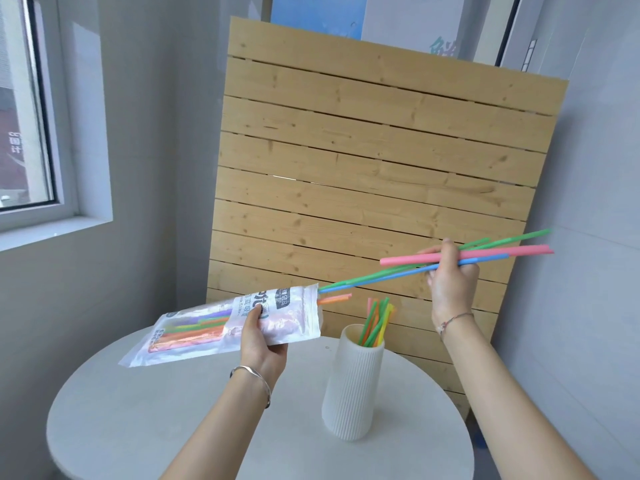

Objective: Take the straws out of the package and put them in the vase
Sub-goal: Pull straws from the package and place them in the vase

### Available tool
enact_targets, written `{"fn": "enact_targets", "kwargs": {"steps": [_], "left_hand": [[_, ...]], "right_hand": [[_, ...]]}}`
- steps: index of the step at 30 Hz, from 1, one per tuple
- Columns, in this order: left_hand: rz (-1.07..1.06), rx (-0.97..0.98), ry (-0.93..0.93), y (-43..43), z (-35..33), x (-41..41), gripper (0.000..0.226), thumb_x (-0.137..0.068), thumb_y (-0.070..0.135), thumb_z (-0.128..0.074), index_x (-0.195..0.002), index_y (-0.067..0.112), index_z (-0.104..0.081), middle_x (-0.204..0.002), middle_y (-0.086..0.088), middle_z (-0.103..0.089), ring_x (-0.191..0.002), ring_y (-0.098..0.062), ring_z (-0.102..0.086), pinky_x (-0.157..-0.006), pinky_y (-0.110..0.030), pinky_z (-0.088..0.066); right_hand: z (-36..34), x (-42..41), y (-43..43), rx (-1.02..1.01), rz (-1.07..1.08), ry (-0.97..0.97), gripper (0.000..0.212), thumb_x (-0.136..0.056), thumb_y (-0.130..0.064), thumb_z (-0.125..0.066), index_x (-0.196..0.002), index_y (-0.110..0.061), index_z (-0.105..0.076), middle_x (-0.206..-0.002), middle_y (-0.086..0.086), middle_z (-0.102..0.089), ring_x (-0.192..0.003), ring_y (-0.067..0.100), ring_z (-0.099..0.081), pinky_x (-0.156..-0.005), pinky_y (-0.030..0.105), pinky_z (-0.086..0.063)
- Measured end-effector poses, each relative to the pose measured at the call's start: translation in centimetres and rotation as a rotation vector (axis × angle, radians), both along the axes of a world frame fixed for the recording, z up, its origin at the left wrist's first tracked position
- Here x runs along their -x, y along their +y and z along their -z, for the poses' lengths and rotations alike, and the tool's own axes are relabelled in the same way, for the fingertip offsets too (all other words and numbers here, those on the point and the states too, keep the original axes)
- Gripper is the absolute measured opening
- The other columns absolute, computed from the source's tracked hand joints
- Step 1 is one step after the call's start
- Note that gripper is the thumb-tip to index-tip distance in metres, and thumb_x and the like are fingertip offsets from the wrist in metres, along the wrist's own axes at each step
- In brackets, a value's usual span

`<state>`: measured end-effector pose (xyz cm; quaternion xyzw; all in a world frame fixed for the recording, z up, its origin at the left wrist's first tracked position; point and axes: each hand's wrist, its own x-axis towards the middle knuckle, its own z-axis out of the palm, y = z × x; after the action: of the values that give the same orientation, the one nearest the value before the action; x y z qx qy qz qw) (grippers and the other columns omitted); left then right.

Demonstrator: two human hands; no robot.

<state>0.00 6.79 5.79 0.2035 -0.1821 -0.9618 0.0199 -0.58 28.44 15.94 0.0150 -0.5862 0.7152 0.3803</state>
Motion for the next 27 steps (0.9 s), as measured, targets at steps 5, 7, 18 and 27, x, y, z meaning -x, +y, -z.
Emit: {"fn": "enact_targets", "kwargs": {"steps": [5, 7, 18, 27], "left_hand": [[-0.002, 0.087, -0.051, -0.5, 0.6, 0.2, 0.011, -0.086, 0.022, -0.065, -0.079, 0.02, -0.057, -0.082, 0.004, -0.061, -0.071, -0.013, -0.059, -0.069, -0.024, -0.051], [0.006, 0.091, -0.055, -0.3, 0.7, 0.2, 0.011, -0.086, 0.022, -0.066, -0.08, 0.02, -0.058, -0.083, 0.003, -0.062, -0.072, -0.013, -0.059, -0.072, -0.025, -0.051], [0.046, 0.097, -0.044, 1.9, 0.2, 0.1, 0.011, -0.087, 0.022, -0.065, -0.078, 0.02, -0.058, -0.08, 0.004, -0.062, -0.069, -0.012, -0.059, -0.061, -0.023, -0.054], [0.022, 0.111, -0.035, 1.1, 0.8, 0.2, 0.01, -0.087, 0.023, -0.065, -0.08, 0.021, -0.058, -0.082, 0.004, -0.061, -0.07, -0.012, -0.059, -0.067, -0.024, -0.051]], "right_hand": [[-1.7, 0.3, 1.8, -0.088, 0.075, 0.007, 0.042, -0.083, -0.034, -0.044, -0.045, -0.023, -0.059, -0.059, 0.005, -0.053, -0.049, 0.014, -0.038, -0.053, 0.027, -0.031], [-2.3, 0.3, 2.3, -0.122, 0.089, 0.003, 0.043, -0.085, -0.033, -0.043, -0.046, -0.023, -0.06, -0.059, 0.004, -0.055, -0.048, 0.012, -0.037, -0.052, 0.026, -0.03], [-1.1, 1.1, 2.5, -0.514, 0.105, -0.15, 0.043, -0.094, -0.024, -0.044, -0.058, -0.01, -0.062, -0.04, -0.008, -0.048, -0.033, 0.002, -0.043, -0.04, 0.015, -0.034], [2.8, 3.0, 0.9, -0.961, -0.039, -0.474, 0.034, -0.089, -0.039, -0.053, -0.065, -0.02, -0.067, -0.06, -0.001, -0.061, -0.059, 0.02, -0.058, -0.064, 0.031, -0.047]]}}
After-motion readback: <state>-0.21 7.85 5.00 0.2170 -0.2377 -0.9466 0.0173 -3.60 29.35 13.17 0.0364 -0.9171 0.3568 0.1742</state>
